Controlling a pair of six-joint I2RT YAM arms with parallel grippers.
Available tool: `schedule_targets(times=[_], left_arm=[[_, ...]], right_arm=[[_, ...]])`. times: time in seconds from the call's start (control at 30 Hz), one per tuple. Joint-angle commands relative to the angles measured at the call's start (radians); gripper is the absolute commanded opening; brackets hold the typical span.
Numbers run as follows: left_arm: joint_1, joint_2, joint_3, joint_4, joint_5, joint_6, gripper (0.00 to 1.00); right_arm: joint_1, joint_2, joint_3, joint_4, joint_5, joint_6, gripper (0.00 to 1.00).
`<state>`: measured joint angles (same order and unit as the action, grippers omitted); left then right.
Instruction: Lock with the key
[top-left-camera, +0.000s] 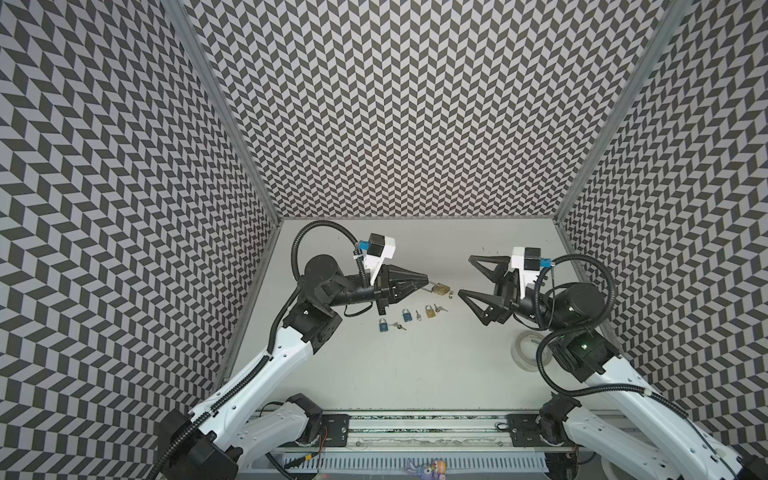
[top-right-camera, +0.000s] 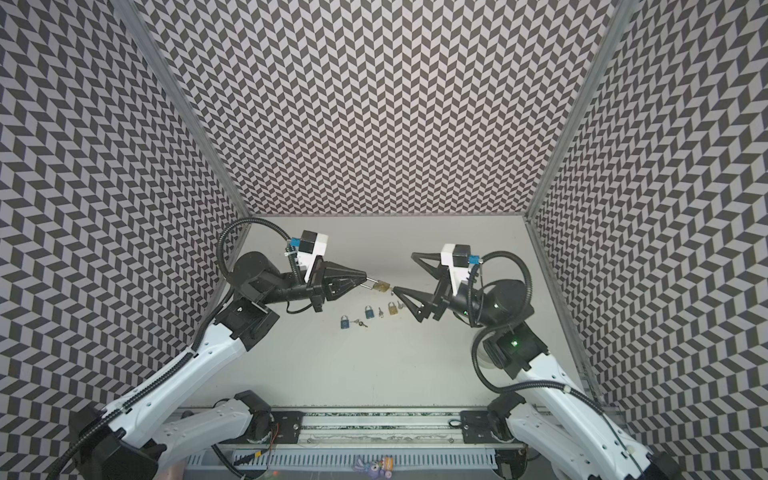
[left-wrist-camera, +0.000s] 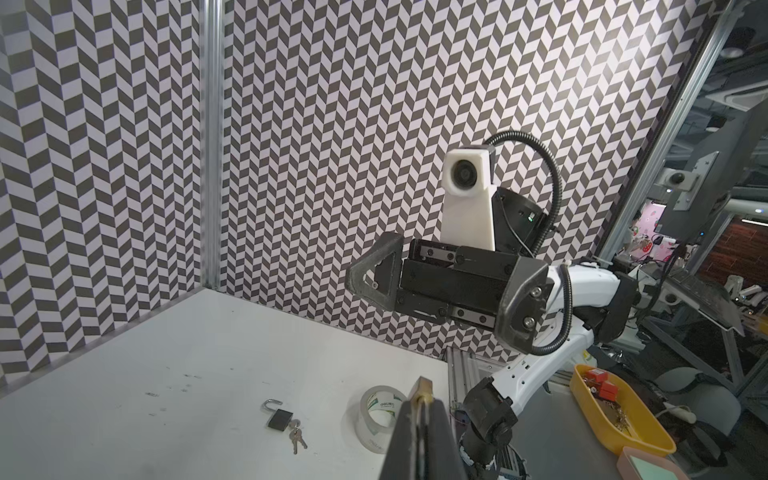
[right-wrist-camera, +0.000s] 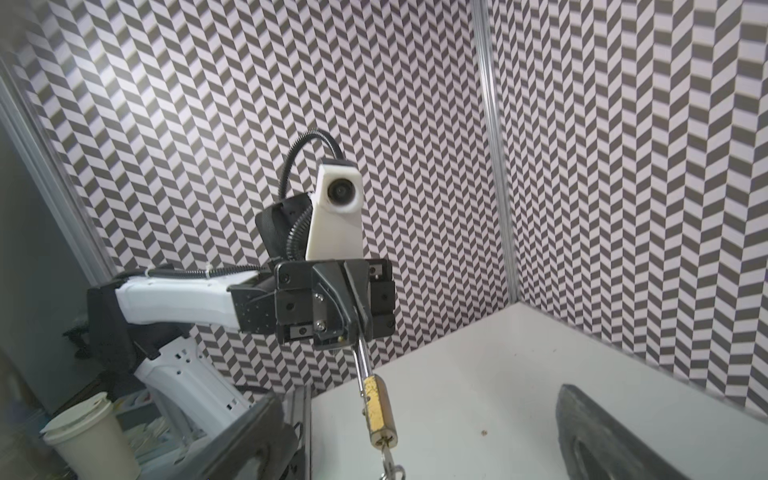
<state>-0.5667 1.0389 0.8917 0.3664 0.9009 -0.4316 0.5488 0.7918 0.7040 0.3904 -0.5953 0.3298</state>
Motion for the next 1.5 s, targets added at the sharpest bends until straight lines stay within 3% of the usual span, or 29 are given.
schedule_targets(times=[0.0, 0.17, 0.3, 0.47, 0.63, 0.8, 1.47], left_arm=[[0.003, -0.037, -0.022, 0.191, -0.04, -0.135, 0.0], [-0.008, -0.036, -0.051, 0.327, -0.029, -0.239, 0.0], [-0.022, -0.031, -0.05, 0.341, -0.031, -0.246, 0.0], [-0.035, -0.022, -0.048, 0.351, -0.027, -0.246, 0.0], [-0.036, -0.027, -0.055, 0.346, -0.028, -0.243, 0.0], [-0.038, -0.027, -0.059, 0.348, -0.028, -0.243, 0.0], [-0.045, -0.027, -0.068, 0.344, -0.038, -0.236, 0.0]], right_arm=[[0.0, -0.005, -0.037, 0.277, -0.036, 0.099, 1.0], [0.004, 0.052, -0.01, 0.374, -0.187, 0.178, 0.98], [0.04, 0.108, 0.008, 0.428, -0.223, 0.198, 0.93], [0.125, 0.166, 0.022, 0.403, -0.19, 0.121, 0.86], [0.143, 0.181, 0.028, 0.415, -0.179, 0.116, 0.66], [0.153, 0.185, 0.031, 0.412, -0.158, 0.116, 0.52], [0.169, 0.205, 0.043, 0.387, -0.127, 0.142, 0.2]])
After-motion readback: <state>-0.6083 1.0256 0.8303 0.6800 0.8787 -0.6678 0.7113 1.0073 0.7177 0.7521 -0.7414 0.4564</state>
